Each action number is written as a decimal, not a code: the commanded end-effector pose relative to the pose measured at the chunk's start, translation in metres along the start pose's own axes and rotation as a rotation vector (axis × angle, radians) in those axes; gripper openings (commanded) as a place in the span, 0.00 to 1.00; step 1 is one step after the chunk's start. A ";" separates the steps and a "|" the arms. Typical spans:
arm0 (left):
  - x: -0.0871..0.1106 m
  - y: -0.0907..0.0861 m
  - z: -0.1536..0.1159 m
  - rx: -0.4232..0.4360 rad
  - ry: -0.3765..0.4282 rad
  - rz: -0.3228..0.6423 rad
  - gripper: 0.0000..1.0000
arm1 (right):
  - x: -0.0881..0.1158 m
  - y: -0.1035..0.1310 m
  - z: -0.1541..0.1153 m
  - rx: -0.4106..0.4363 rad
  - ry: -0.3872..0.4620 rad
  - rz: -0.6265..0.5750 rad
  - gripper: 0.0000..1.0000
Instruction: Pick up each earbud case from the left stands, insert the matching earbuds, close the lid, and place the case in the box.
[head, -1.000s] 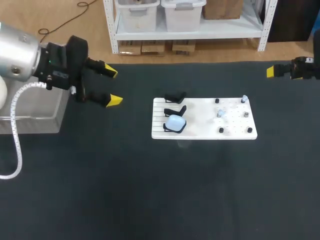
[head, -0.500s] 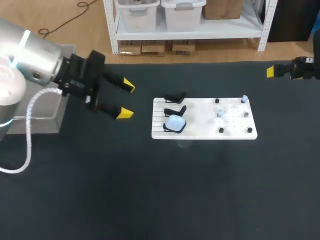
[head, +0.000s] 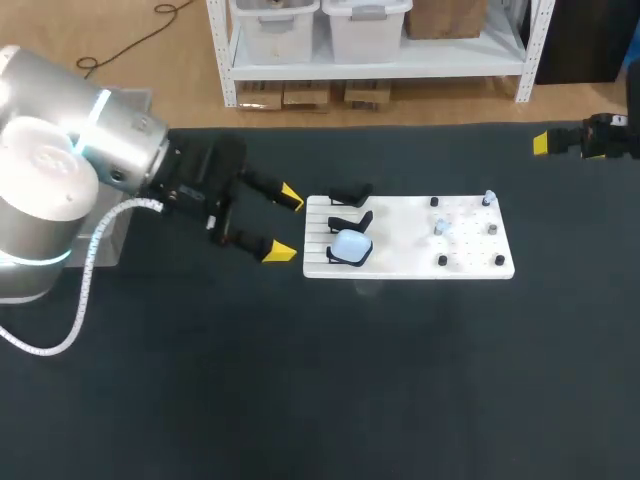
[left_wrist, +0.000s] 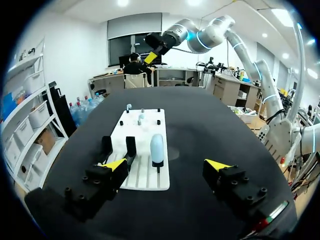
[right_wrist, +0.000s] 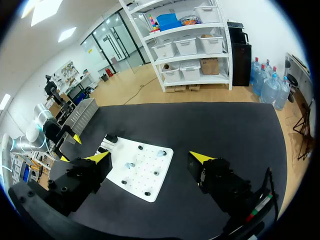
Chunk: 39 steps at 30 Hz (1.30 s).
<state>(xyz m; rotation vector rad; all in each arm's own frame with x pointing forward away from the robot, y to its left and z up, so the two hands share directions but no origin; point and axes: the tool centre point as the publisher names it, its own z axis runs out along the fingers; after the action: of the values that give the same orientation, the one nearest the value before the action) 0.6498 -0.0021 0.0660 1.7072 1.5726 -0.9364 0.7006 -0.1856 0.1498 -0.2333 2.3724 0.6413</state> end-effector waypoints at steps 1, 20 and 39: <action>0.004 0.008 0.018 0.013 -0.006 -0.001 1.00 | 0.000 0.000 0.000 -0.001 0.000 0.000 1.00; 0.009 0.010 0.043 -0.021 -0.074 -0.050 0.74 | 0.000 0.000 0.000 -0.001 0.000 0.000 1.00; 0.007 0.008 0.062 -0.044 -0.147 -0.070 0.78 | 0.000 0.000 0.000 -0.001 0.000 0.000 1.00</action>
<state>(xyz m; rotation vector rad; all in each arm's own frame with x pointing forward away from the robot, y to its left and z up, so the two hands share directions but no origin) 0.6525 -0.0471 0.0297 1.5340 1.5606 -1.0328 0.7006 -0.1856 0.1497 -0.2333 2.3724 0.6413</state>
